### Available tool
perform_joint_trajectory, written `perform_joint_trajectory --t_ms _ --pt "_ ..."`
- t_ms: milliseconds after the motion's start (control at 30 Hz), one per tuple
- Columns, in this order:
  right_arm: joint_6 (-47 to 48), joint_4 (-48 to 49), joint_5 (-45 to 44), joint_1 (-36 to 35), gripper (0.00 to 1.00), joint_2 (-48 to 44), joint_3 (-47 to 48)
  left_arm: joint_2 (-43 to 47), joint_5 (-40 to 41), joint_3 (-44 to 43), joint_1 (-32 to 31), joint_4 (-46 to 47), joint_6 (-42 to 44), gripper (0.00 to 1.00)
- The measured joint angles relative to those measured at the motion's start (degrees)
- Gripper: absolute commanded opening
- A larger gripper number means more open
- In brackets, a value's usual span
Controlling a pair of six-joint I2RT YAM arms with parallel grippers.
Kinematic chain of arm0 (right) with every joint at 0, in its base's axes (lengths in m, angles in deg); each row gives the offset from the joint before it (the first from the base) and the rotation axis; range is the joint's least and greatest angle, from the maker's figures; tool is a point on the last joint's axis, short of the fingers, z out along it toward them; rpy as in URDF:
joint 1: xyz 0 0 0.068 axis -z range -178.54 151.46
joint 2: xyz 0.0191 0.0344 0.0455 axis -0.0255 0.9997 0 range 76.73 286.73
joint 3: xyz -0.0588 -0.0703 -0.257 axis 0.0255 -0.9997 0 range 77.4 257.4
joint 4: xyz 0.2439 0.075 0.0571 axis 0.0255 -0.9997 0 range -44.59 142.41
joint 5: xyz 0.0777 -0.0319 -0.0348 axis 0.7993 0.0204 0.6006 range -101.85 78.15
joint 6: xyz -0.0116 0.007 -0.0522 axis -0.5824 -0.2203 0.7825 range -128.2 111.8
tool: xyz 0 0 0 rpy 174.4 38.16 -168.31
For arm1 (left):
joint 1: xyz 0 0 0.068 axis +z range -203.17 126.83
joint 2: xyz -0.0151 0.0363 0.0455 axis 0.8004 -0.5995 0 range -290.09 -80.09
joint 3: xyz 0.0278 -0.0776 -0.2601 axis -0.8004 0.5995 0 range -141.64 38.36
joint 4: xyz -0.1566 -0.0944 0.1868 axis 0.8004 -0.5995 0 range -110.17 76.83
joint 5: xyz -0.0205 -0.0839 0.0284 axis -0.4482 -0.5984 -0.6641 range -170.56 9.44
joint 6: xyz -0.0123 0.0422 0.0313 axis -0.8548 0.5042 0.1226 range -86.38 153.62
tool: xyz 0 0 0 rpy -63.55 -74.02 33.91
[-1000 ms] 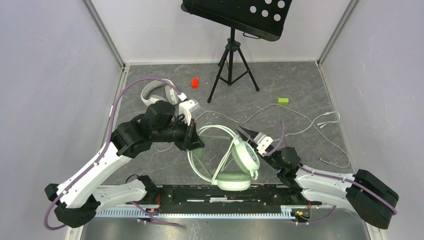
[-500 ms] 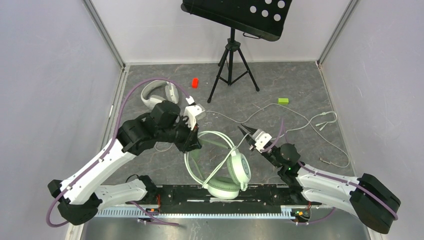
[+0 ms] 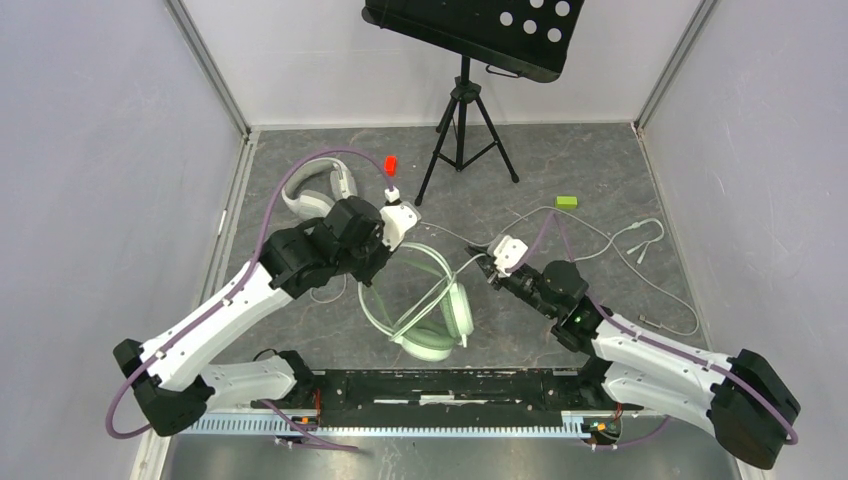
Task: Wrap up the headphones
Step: Wrap the headphones cable around the headphones.
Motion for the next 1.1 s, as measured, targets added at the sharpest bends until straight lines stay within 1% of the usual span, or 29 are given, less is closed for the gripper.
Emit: perform_joint_trajectory --t_ms 133,333,667,767,900,1100 --pt "-2.84 -6.56 1.62 0.13 0.08 0.92 2.54 -1.77 2.23 0.02 -0.02 0.22 2.12 0.07" --pt "-4.48 -15.21 1.68 0.31 0.08 3.39 7.32 -1.99 3.19 1.33 -0.04 1.51 4.9 0.06" --pt "-5.35 -18.99 -0.31 2.16 0.07 4.87 9.35 -1.97 3.17 2.23 -0.04 2.95 6.8 0.06" --pt "-5.49 -19.56 0.07 2.51 0.08 4.85 9.81 -1.99 4.22 2.29 -0.04 3.37 6.8 0.06" --pt "-5.55 -22.1 1.68 2.93 0.11 4.39 10.6 -2.36 7.28 2.29 -0.04 3.5 6.78 0.06" --pt "-5.92 -27.91 7.39 3.37 0.12 2.8 13.35 -3.85 12.09 2.29 -0.04 3.19 6.8 0.06"
